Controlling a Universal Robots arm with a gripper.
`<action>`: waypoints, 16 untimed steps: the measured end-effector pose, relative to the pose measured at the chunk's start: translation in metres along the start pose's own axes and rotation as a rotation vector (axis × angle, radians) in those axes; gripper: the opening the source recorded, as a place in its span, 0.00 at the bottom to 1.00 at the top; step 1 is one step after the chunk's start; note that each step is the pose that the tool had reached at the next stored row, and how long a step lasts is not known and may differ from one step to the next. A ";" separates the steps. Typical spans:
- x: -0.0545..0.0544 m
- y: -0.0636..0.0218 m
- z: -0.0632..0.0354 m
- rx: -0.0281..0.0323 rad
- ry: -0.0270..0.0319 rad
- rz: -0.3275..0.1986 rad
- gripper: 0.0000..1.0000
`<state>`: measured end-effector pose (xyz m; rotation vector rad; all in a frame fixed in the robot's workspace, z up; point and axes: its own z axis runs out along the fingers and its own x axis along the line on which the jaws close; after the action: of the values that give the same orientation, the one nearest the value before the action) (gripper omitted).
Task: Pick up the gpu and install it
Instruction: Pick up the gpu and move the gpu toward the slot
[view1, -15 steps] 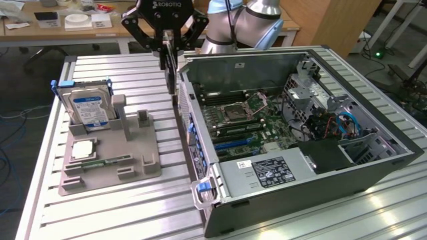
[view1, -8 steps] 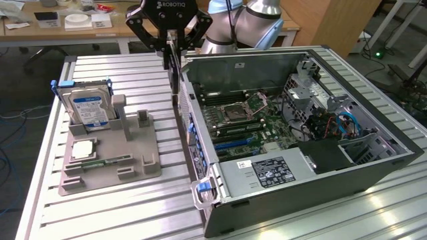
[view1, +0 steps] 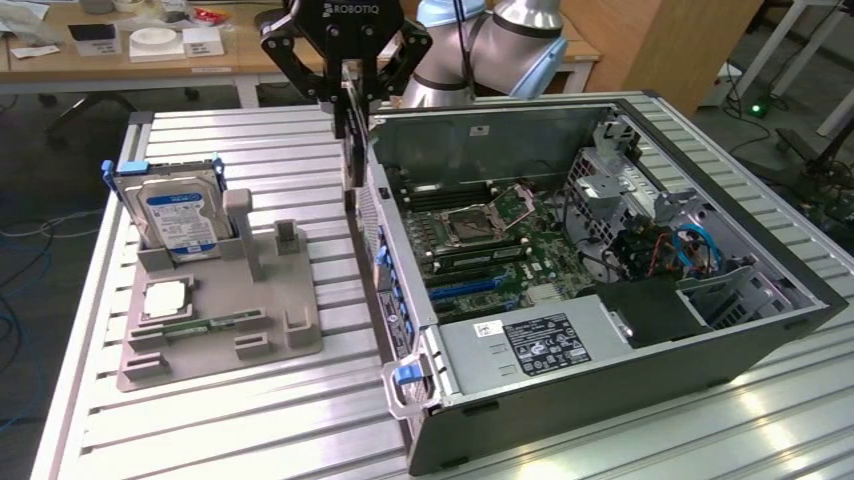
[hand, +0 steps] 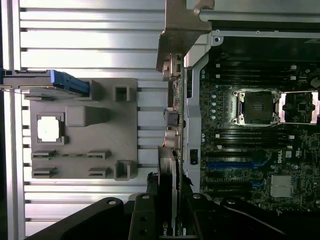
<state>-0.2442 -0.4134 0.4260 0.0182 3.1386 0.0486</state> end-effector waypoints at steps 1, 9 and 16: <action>-0.001 0.0000 0.0000 0.0000 -0.0001 0.000 0.27; -0.006 0.0001 0.0001 0.0000 0.0000 0.000 0.27; -0.011 0.0001 0.0002 0.0000 0.0000 0.000 0.27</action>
<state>-0.2331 -0.4134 0.4258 0.0184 3.1386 0.0486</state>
